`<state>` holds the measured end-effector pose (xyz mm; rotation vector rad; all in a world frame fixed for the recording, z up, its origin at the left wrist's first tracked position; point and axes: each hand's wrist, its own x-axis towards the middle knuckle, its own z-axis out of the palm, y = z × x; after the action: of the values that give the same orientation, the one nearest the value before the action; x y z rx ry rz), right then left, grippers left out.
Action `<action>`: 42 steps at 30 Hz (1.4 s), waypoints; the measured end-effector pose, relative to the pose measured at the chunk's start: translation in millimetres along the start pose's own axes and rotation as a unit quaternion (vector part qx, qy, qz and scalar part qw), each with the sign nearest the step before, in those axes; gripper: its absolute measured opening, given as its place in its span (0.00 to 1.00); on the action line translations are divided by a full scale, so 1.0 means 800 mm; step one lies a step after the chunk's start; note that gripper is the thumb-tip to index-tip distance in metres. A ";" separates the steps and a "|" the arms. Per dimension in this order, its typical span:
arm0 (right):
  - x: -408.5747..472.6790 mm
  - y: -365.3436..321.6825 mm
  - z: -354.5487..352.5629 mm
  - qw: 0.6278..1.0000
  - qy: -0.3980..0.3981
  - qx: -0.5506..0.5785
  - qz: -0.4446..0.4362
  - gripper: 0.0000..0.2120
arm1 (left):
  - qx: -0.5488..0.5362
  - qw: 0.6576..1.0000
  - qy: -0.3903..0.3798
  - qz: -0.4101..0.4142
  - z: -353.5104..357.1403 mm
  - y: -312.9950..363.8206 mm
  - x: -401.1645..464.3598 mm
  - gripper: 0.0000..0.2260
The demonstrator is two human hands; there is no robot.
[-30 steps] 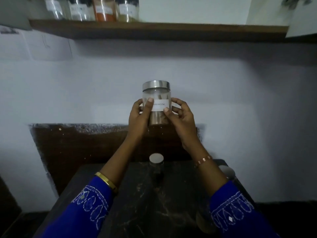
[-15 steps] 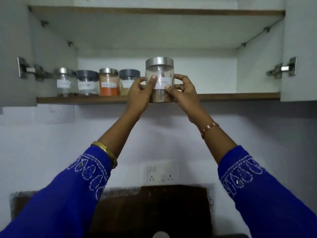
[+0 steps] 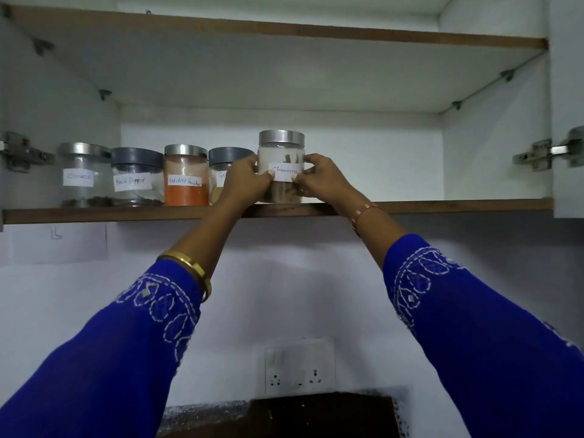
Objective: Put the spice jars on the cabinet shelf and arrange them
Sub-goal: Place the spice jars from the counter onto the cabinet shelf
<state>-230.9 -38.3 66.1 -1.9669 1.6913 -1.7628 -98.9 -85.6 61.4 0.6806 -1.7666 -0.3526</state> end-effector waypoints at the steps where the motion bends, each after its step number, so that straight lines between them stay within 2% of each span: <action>1: 0.005 0.003 0.002 1.000 0.003 -0.008 0.001 0.22 | 0.015 1.000 -0.008 -0.009 -0.001 -0.001 0.004 0.17; 5: 0.019 0.006 0.009 0.999 0.004 -0.050 0.018 0.20 | 0.017 0.998 -0.029 -0.057 0.000 -0.011 0.016 0.22; 8: 0.029 0.006 0.015 0.996 -0.002 -0.088 0.026 0.19 | 0.024 0.996 -0.012 -0.081 0.002 -0.018 0.022 0.24; 13: 0.039 0.006 0.025 0.992 0.022 -0.121 0.028 0.19 | 0.093 0.990 0.023 -0.101 0.003 -0.017 0.024 0.18; 16: 0.034 0.006 0.028 0.988 0.055 -0.145 0.021 0.22 | 0.120 0.988 0.010 -0.100 0.004 -0.019 0.026 0.16; 22: 0.030 0.007 0.029 0.984 0.066 -0.166 0.027 0.19 | 0.094 0.989 -0.029 -0.111 -0.001 -0.019 0.027 0.13; 24: 0.027 0.007 0.028 0.984 0.070 -0.164 0.024 0.20 | 0.080 0.991 -0.018 -0.110 -0.002 -0.016 0.021 0.07; 25: 0.024 0.008 0.028 0.985 0.079 -0.153 0.019 0.20 | 0.071 0.992 -0.004 -0.108 -0.002 -0.014 0.016 0.04; 26: 0.020 0.008 0.027 0.986 0.096 -0.134 0.011 0.19 | 0.060 0.993 0.012 -0.098 -0.001 -0.014 0.013 0.04; 29: -0.003 0.004 0.022 0.982 0.167 -0.083 -0.041 0.18 | -0.010 0.997 0.073 -0.036 -0.001 -0.010 -0.010 0.15; 34: -0.088 -0.001 0.017 0.969 0.228 0.022 -0.089 0.15 | -0.204 0.965 0.163 0.009 0.012 -0.014 -0.100 0.11; 38: -0.177 0.004 0.017 0.964 0.239 0.106 -0.048 0.13 | -0.272 0.952 0.132 -0.039 0.039 -0.014 -0.195 0.10; 42: -0.261 0.023 0.016 0.968 0.239 0.081 0.003 0.14 | -0.272 0.954 0.088 -0.088 0.059 -0.006 -0.281 0.10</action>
<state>-189.5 88.0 -96.4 -1.5513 1.5795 -2.4326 -102.1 42.8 -129.1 0.4501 -1.3523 -0.8383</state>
